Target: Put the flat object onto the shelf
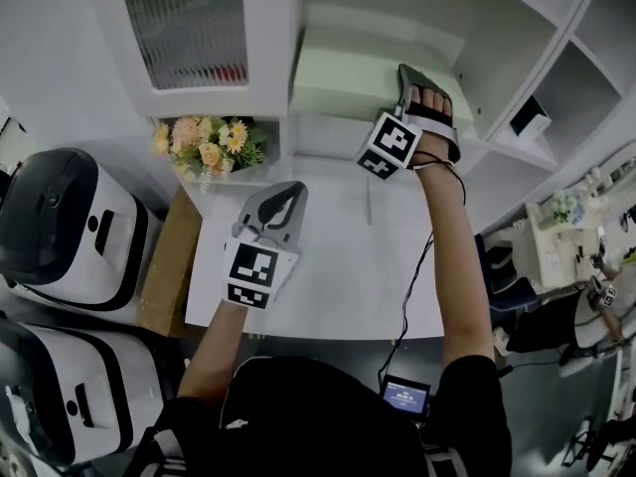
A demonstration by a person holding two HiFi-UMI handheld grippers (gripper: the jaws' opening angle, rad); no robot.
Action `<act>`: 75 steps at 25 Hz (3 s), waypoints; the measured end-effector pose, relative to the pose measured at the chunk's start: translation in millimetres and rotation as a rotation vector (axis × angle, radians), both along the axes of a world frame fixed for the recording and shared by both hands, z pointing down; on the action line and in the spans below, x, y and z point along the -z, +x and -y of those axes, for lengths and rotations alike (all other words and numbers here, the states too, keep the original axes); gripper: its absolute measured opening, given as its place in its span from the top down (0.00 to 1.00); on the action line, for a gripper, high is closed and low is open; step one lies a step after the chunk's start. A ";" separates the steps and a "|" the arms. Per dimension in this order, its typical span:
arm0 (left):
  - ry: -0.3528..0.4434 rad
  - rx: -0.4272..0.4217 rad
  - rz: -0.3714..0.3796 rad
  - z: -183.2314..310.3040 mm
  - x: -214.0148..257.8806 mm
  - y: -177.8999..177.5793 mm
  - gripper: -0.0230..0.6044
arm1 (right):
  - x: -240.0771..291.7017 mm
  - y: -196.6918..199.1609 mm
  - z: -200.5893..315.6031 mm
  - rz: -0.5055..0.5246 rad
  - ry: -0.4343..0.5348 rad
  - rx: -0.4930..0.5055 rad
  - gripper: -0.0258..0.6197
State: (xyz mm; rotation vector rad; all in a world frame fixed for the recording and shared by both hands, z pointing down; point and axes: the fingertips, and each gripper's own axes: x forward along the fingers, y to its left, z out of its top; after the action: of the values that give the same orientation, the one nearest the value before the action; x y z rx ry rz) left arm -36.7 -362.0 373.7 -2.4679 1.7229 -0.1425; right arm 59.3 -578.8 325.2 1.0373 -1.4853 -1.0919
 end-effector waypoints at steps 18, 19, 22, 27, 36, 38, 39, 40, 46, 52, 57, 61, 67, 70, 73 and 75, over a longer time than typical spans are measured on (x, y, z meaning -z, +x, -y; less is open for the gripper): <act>-0.003 0.008 0.007 -11.3 2.3 -10.3 0.95 | 0.2 0.2 3.1 -0.021 0.043 -0.006 0.18; -0.003 0.008 0.008 -12.1 2.7 -10.6 0.95 | 1.0 0.0 1.8 -0.015 0.043 -0.005 0.18; -0.001 0.009 0.008 -14.2 3.9 -12.1 0.95 | 3.3 -0.8 -3.9 -0.006 0.045 -0.002 0.18; 0.005 0.001 0.009 -17.2 6.8 -12.1 0.95 | 8.2 -2.3 -15.3 0.013 0.041 0.005 0.18; 0.020 -0.032 0.008 -25.1 13.1 -7.5 0.95 | 6.6 -1.1 -42.2 0.078 -0.009 0.012 0.18; 0.024 -0.040 0.007 -27.0 14.7 -7.4 0.95 | 7.9 -0.8 -48.1 0.092 -0.015 0.010 0.18; 0.026 -0.044 0.005 -28.1 15.8 -7.5 0.95 | 9.7 -0.1 -50.9 0.099 -0.008 0.008 0.18; 0.028 -0.048 0.004 -29.3 17.0 -7.6 0.95 | 12.3 1.3 -54.0 0.109 0.003 0.006 0.18; 0.035 -0.073 0.008 -38.3 22.9 -10.0 0.95 | 18.0 7.6 -72.9 0.185 -0.009 -0.019 0.18; 0.045 -0.100 0.014 -49.8 30.2 -14.7 0.95 | 21.9 9.1 -95.1 0.275 -0.044 -0.047 0.18; 0.052 -0.121 0.018 -61.9 33.8 -20.1 0.95 | 22.1 6.1 -115.1 0.325 -0.059 -0.061 0.19; 0.053 -0.136 0.020 -71.3 36.3 -26.1 0.95 | 20.3 1.2 -131.0 0.354 -0.072 -0.071 0.19; 0.053 -0.158 0.021 -84.1 36.8 -35.6 0.95 | 18.3 -5.6 -153.1 0.390 -0.081 -0.089 0.19; 0.049 -0.173 0.021 -89.7 35.1 -38.5 0.95 | 20.7 -7.4 -164.3 0.423 -0.067 -0.097 0.23; 0.044 -0.182 0.020 -94.7 32.3 -43.1 0.95 | 28.3 -8.4 -174.8 0.473 -0.007 -0.102 0.41; 0.042 -0.190 0.020 -97.9 30.8 -45.8 0.95 | 30.8 -8.3 -182.0 0.503 0.019 -0.108 0.48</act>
State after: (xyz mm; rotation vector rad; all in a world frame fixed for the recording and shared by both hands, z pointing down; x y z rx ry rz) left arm -82.5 -264.1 342.9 -2.5721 1.4585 -0.1099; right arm 51.0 -396.7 294.4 1.4615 -1.7849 -0.8018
